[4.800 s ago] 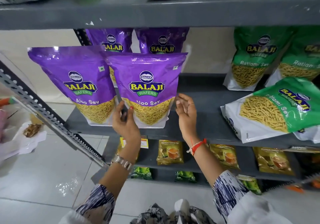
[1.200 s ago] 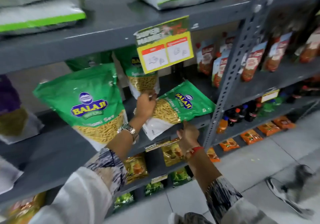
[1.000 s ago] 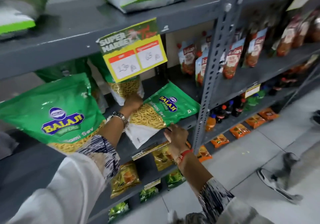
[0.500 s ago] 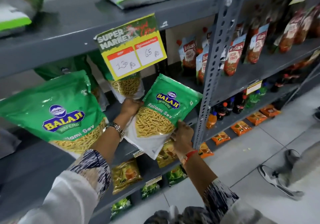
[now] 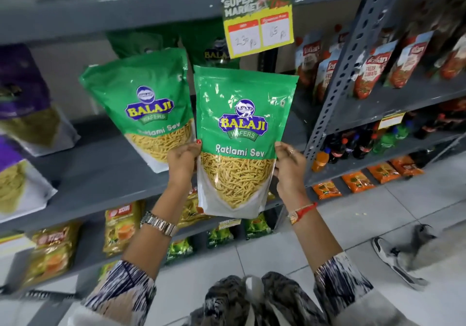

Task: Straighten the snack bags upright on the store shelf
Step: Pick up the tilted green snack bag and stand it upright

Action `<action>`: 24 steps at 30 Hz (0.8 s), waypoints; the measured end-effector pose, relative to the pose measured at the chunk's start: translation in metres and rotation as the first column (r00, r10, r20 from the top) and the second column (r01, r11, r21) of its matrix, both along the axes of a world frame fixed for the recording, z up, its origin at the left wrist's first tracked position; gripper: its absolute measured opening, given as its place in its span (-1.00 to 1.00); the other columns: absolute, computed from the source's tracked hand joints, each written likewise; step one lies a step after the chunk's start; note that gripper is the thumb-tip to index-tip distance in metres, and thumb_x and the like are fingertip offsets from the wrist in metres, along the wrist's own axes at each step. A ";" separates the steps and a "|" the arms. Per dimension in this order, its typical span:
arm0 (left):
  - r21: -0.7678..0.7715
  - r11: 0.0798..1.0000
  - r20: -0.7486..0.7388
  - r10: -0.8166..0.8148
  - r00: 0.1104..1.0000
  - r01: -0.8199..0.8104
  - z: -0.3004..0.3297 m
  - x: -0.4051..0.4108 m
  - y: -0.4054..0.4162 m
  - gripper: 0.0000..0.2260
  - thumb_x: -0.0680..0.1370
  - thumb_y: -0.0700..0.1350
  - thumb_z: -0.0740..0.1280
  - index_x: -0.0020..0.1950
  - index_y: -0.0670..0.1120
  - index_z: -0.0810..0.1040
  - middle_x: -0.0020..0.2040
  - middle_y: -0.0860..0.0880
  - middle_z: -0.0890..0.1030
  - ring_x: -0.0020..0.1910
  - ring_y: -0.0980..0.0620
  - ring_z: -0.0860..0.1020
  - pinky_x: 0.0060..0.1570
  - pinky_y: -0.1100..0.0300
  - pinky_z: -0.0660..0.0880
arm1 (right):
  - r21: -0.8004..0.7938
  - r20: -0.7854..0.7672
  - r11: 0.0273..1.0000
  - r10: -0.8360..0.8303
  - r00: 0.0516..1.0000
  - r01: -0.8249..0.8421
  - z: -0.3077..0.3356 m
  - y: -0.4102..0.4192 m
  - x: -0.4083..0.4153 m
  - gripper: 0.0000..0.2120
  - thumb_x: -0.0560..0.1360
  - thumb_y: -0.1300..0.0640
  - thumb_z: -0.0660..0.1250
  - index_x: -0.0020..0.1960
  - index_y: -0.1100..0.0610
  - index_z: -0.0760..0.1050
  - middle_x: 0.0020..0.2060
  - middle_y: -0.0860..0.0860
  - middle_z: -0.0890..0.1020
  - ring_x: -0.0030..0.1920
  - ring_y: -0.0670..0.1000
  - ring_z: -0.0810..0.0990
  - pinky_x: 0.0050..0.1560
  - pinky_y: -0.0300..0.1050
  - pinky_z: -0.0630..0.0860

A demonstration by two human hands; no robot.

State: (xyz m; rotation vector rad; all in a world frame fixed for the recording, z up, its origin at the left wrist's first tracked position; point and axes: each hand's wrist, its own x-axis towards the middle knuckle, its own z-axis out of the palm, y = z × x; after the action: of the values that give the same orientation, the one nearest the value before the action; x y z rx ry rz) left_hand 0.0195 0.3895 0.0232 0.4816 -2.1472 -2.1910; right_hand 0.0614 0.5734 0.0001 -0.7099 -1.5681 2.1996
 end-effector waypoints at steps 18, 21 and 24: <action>0.088 0.996 -0.063 0.040 0.997 -0.034 -0.013 0.043 -0.009 -0.73 0.50 -0.30 0.24 -0.36 -0.06 0.52 -0.35 -0.02 0.52 -0.36 0.05 0.44 -0.36 0.22 0.44 | 0.105 -0.100 0.994 0.042 0.994 -0.032 0.008 0.002 0.023 -0.91 0.54 0.19 0.27 0.01 0.17 0.52 0.00 0.19 0.62 0.14 0.20 0.59 0.30 0.20 0.47; 0.102 0.994 -0.065 0.034 0.997 -0.027 -0.015 0.027 0.007 -0.78 0.51 -0.27 0.26 -0.30 -0.07 0.54 -0.34 -0.04 0.50 -0.33 0.01 0.42 -0.25 0.14 0.41 | 0.120 -0.145 0.993 0.032 0.989 -0.015 0.008 0.015 0.001 -0.92 0.55 0.20 0.27 -0.08 0.12 0.54 -0.17 -0.02 0.63 -0.12 -0.10 0.63 0.09 -0.03 0.56; 0.075 0.997 -0.089 0.033 0.995 -0.026 -0.009 0.000 0.024 -0.83 0.53 -0.25 0.25 -0.23 -0.08 0.55 -0.31 -0.04 0.52 -0.21 -0.03 0.45 -0.10 0.03 0.45 | 0.096 -0.183 0.995 0.018 0.983 0.000 0.011 0.029 -0.031 -0.92 0.55 0.21 0.27 -0.07 0.14 0.53 -0.20 -0.07 0.61 -0.15 -0.12 0.62 0.05 -0.09 0.56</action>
State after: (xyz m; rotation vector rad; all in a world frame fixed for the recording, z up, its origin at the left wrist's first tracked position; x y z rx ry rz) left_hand 0.0197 0.4135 0.0141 0.4067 -2.0072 -2.2375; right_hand 0.0307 0.6027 0.0109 -0.4585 -1.5726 2.1129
